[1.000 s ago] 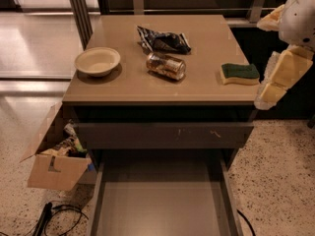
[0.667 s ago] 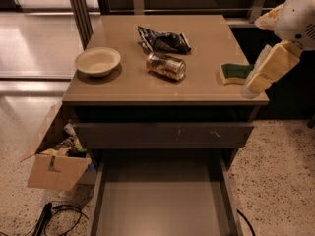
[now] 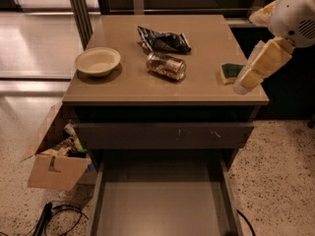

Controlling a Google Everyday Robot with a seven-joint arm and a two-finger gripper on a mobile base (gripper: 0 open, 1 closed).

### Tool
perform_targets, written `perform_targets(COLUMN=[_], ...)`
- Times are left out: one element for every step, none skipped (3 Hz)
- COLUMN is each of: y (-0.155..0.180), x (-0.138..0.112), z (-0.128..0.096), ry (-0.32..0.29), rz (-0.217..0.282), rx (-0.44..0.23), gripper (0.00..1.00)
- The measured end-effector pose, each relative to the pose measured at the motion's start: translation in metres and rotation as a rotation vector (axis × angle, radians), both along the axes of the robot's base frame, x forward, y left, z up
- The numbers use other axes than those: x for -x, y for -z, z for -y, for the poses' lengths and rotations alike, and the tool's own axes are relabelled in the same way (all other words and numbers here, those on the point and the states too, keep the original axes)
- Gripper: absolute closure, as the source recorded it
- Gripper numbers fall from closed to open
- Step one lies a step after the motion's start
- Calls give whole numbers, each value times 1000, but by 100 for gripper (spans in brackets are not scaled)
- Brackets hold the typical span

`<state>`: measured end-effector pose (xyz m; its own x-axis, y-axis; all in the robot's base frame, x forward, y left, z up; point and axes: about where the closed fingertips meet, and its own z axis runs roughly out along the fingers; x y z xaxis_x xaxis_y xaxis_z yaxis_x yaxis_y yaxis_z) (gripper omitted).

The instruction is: Place orange can into middle drawer

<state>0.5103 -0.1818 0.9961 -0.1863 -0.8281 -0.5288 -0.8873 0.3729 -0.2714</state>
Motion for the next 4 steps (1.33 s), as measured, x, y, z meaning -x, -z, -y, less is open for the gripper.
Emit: perform_targets(y=[9,26,46,66], x=[-13,-44,-81,-117], z=[-14,-45,-74,-96], ry=[9,27,64,94], rz=[19,40,53,53], rx=[-52,-151,-232,-259], gripper=[0,0,0,0])
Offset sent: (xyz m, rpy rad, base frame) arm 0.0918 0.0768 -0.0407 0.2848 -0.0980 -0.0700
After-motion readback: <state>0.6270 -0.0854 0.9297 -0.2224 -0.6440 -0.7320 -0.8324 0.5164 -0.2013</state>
